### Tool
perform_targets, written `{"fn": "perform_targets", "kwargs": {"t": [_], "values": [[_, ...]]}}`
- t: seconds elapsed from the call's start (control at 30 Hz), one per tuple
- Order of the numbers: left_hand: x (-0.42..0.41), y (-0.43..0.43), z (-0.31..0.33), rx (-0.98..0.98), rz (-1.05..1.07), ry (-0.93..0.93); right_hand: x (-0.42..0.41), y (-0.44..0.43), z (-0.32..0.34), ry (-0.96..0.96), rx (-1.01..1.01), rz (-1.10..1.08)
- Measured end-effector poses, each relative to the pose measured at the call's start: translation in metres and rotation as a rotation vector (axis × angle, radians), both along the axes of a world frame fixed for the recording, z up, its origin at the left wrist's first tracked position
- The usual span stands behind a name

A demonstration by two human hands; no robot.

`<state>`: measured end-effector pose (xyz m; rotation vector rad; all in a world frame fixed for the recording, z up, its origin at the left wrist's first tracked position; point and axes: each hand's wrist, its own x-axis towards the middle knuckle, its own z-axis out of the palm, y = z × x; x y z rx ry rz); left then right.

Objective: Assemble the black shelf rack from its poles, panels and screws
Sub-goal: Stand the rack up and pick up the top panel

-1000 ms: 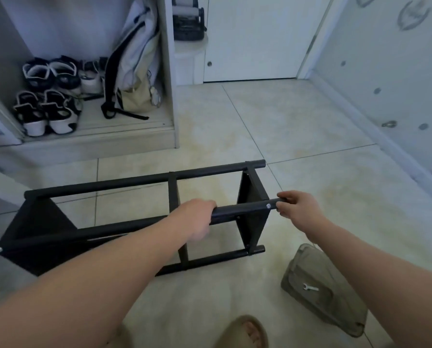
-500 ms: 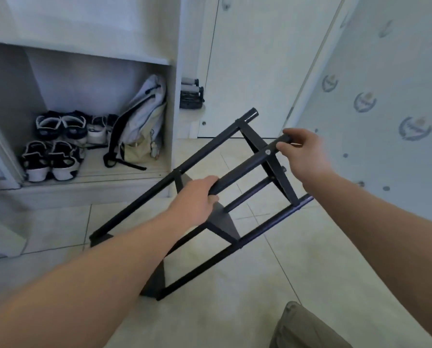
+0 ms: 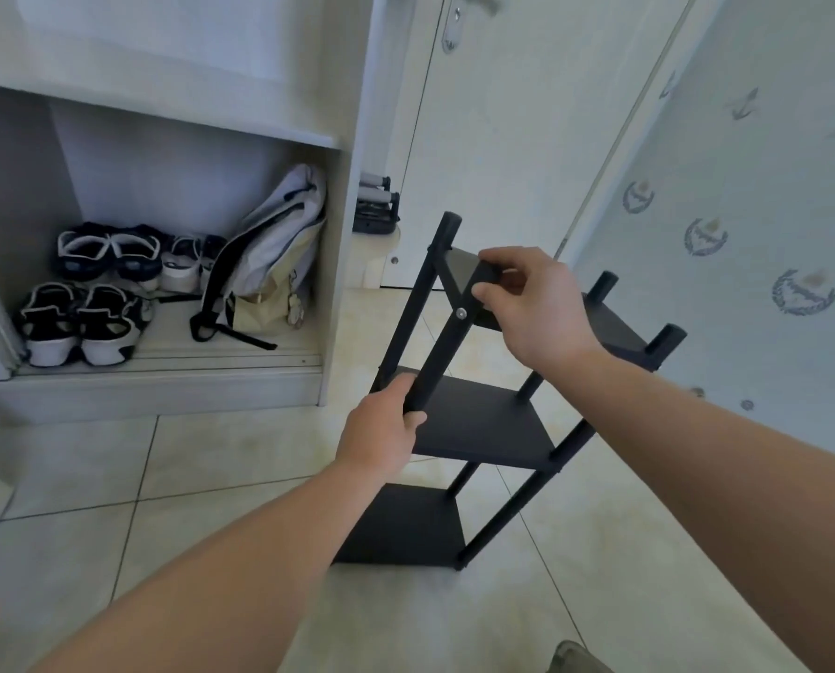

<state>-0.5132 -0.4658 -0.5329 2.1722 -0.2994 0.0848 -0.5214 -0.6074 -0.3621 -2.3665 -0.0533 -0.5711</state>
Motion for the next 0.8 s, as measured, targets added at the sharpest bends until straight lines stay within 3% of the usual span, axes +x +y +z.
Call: {"fn": "perform_targets", "kwargs": {"t": [0.33,0.8], "values": [[0.017,0.007,-0.019,-0.095,0.007,0.085,0.01,0.019,-0.019,0.01,-0.014,0.034],[0.027,0.034,-0.029,-0.056,0.088,0.199,0.026,0.067,-0.036,0.004,-0.126,0.067]]}}
